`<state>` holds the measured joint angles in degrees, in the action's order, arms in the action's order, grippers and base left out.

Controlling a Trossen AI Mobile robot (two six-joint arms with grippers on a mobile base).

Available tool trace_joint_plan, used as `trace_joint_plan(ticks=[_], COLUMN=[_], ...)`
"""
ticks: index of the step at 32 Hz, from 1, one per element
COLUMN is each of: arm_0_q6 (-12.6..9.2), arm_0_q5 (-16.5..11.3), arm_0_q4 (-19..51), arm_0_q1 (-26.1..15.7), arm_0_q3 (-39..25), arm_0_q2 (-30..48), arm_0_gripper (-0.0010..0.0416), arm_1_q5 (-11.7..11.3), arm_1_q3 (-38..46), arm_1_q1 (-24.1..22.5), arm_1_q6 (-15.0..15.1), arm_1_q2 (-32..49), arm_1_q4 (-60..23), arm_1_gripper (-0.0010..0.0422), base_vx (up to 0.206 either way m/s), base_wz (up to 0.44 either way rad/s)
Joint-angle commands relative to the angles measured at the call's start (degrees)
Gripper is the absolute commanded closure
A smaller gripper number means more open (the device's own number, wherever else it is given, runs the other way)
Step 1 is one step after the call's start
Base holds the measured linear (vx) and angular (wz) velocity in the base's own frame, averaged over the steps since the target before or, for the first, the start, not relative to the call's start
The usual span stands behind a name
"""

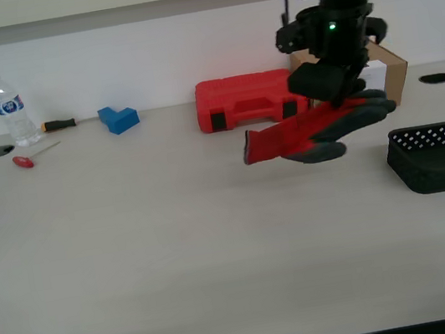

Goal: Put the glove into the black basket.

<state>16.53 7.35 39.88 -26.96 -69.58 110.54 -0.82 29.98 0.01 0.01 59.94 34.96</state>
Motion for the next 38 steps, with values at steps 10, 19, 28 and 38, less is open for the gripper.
trace_joint_plan(ticks=[10, 19, 28, 38], arm_0_q6=[-1.2, -0.9, 0.7, 0.8], arm_0_q5=[0.2, -1.8, -4.8, -7.2], arm_0_q4=[-7.5, -13.7, -20.9, -21.9], arm_0_q1=[23.1, 36.5, 37.8, 37.8], arm_0_q3=[21.0, 25.3, 21.6, 14.0], arm_0_q2=[-17.5, -19.8, -4.0, 9.7], arm_0_gripper=[0.0407, 0.0407, 0.0407, 0.0407], arm_1_q5=[-0.2, -0.2, -0.2, -0.2], arm_1_q3=[0.0, 0.0, 0.0, 0.0], arm_1_q1=[0.0, 0.0, 0.0, 0.0], arm_1_q6=[0.0, 0.0, 0.0, 0.0], arm_1_q2=[0.0, 0.0, 0.1, 0.0], arm_1_q4=[0.3, 0.3, 0.2, 0.2], arm_1_gripper=[0.0412, 0.0412, 0.0412, 0.0412], base_vx=[0.0, 0.001, 0.0, 0.0], base_wz=[0.0, 0.01, -0.005, 0.0])
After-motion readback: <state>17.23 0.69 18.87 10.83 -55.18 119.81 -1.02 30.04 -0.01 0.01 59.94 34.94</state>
